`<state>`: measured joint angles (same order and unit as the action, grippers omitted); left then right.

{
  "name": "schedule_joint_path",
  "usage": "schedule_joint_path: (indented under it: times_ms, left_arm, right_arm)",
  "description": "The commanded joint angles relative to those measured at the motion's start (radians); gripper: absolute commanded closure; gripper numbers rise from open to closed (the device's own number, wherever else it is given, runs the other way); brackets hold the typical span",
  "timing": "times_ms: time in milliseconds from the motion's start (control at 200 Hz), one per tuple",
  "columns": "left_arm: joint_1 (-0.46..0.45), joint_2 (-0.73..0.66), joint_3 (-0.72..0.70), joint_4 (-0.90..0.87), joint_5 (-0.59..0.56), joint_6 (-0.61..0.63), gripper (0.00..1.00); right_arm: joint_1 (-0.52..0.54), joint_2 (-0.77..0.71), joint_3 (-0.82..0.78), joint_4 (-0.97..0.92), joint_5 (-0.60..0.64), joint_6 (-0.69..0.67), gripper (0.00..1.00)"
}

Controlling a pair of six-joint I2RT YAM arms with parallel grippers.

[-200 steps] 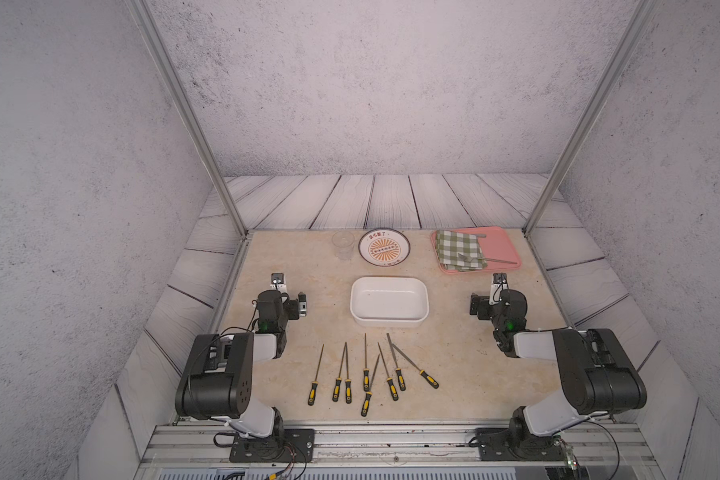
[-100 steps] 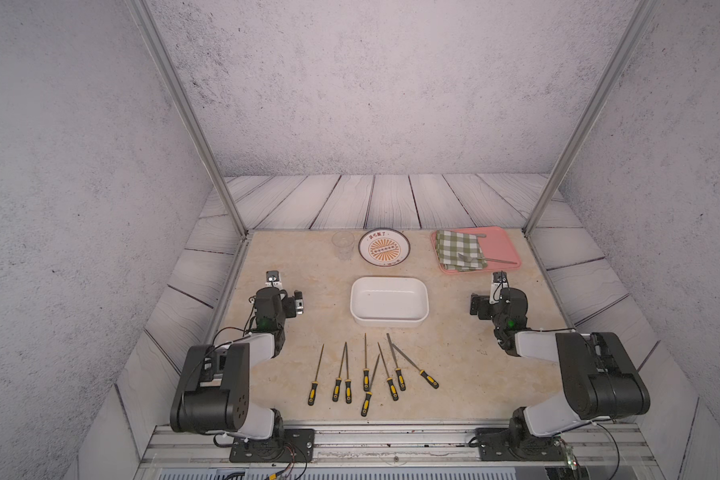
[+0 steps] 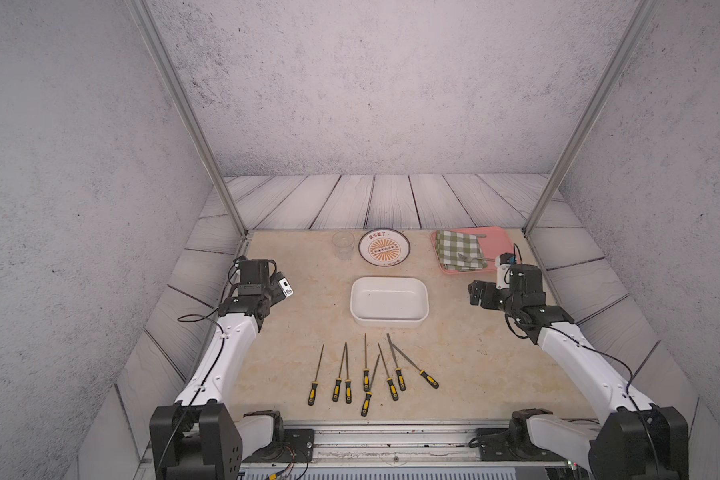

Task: Put the file tool into the storage box
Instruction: Pick up the file tool from the center of the board.

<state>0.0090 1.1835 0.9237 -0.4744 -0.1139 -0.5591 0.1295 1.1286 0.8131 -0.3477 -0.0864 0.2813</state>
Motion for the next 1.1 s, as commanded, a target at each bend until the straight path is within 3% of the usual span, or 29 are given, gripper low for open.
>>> schedule_joint_path:
  times_ms: [0, 125, 180, 295, 420, 751, 1096]
  left_arm:
    - [-0.005, -0.033, -0.030, -0.133, 0.115, -0.116, 0.02]
    - [-0.033, -0.038, -0.041, -0.178, 0.163, -0.118, 0.02]
    - [-0.052, -0.041, -0.044, -0.195, 0.163, -0.112, 0.01]
    - [-0.085, -0.059, -0.054, -0.207, 0.177, -0.093, 0.02]
    - [-0.105, -0.078, -0.073, -0.210, 0.182, -0.079, 0.02]
    - [-0.130, -0.078, -0.110, -0.177, 0.229, -0.104, 0.01]
    - [-0.171, -0.089, -0.095, -0.187, 0.246, -0.124, 0.02]
  right_arm:
    - [0.056, -0.053, 0.011, -0.253, -0.098, 0.074, 0.01]
    - [0.204, -0.063, 0.053, -0.410, -0.072, 0.064, 0.01]
    - [0.265, -0.055, 0.064, -0.454, -0.092, 0.063, 0.06]
    - [0.390, -0.029, 0.065, -0.488, -0.087, 0.100, 0.16]
    - [0.497, -0.004, 0.057, -0.510, -0.035, 0.148, 0.18]
    - [0.668, 0.054, -0.006, -0.506, -0.012, 0.199, 0.31]
    - [0.728, 0.227, -0.029, -0.371, -0.013, 0.216, 0.38]
